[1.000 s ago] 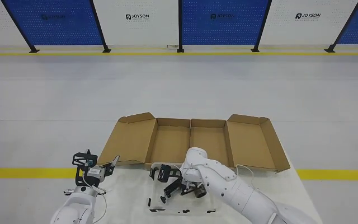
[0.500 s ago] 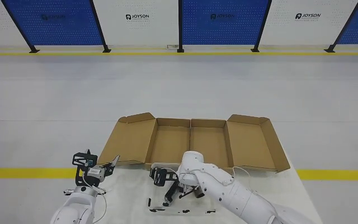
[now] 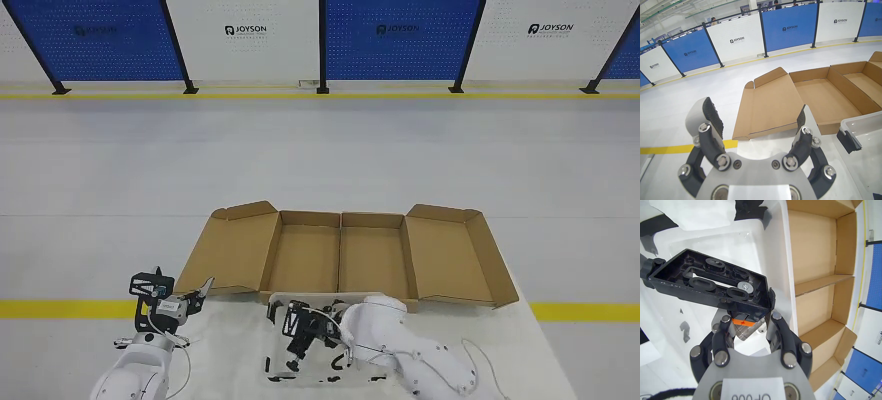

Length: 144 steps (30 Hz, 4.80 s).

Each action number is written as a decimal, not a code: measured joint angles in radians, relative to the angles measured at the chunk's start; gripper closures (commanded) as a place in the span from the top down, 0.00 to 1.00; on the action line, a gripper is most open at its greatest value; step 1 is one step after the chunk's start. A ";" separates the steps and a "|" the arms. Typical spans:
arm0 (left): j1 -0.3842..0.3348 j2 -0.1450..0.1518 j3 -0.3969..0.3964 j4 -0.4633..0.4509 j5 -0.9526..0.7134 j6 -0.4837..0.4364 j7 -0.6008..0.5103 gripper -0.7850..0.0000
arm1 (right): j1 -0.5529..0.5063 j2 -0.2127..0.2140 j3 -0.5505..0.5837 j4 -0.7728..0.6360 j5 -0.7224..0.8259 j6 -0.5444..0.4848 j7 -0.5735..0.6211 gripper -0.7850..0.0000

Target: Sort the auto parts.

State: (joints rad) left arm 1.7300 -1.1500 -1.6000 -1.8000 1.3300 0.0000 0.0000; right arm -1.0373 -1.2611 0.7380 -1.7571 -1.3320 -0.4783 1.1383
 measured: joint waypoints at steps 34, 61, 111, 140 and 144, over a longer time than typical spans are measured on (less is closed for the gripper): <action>0.000 0.000 0.000 0.000 0.000 0.000 0.000 1.00 | 0.176 0.010 0.240 0.394 0.128 0.238 -0.085 0.38; 0.000 0.000 0.000 0.000 0.000 0.000 0.000 1.00 | -0.030 0.035 0.262 0.026 -0.034 0.187 -0.170 1.00; 0.000 0.000 0.000 0.000 0.000 0.000 0.000 1.00 | 0.019 0.139 0.130 0.025 0.653 -0.009 0.194 0.78; 0.000 0.000 0.000 0.000 0.000 0.000 0.000 1.00 | 0.331 0.106 -0.127 0.425 0.871 0.018 0.221 1.00; 0.000 0.000 0.000 0.000 0.000 0.000 0.000 1.00 | 0.364 0.084 -0.163 0.487 0.877 0.010 0.207 1.00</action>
State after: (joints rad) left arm 1.7300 -1.1500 -1.6000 -1.8000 1.3300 0.0000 0.0000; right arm -0.6736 -1.1774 0.5752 -1.2696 -0.4547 -0.4681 1.3453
